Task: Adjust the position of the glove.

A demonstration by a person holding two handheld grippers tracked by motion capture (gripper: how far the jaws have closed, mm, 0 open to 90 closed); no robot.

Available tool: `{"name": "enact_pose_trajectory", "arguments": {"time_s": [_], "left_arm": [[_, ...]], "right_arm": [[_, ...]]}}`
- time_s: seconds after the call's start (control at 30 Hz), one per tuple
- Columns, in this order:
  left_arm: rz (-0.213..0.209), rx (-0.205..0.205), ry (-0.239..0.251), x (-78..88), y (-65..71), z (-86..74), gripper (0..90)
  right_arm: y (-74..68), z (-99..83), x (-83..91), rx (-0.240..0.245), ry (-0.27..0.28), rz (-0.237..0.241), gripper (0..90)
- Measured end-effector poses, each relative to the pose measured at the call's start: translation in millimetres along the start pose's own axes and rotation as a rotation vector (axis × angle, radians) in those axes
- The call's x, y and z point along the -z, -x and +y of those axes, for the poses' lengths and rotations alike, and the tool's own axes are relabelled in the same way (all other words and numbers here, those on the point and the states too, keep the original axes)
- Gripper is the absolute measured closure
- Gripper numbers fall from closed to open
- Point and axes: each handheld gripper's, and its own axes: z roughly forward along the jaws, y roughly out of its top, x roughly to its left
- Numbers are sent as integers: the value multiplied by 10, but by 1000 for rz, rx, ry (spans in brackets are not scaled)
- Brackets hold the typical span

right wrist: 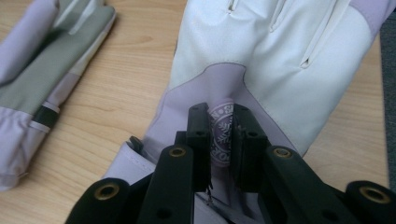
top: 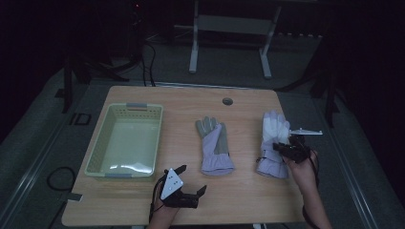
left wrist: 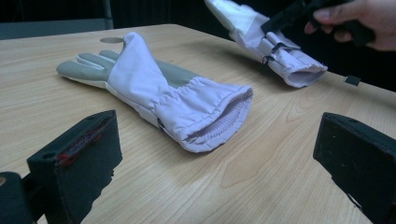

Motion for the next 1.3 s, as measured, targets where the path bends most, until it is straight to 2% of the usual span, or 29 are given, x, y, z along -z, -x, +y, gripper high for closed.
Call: {"name": "enact_pose_trajectory", "arguments": {"time_s": [0.1,0.2,0.27,0.4,0.63,0.97,1.3], "left_arm": [[0,-1,0,0,0,0,11],[0,-2,0,0,0,0,11],[0,2,2,-1,2,0,11],[0,-2,0,1,2,0,11],[-1,2,3,1,-1,-1,11],[-1,0,2,1,0,-1,11],[-5,1,4,2,-3,-2,11]], "right_arm": [[-13,54,43,7,-6,-6,795],[-88,189,173,13,14,1,796],[-104,210,189,20,17,-1,795],[-193,330,277,23,36,9,795],[-402,552,407,57,64,20,794],[-811,802,447,127,81,43,793],[-1269,924,332,161,68,100,793]]}}
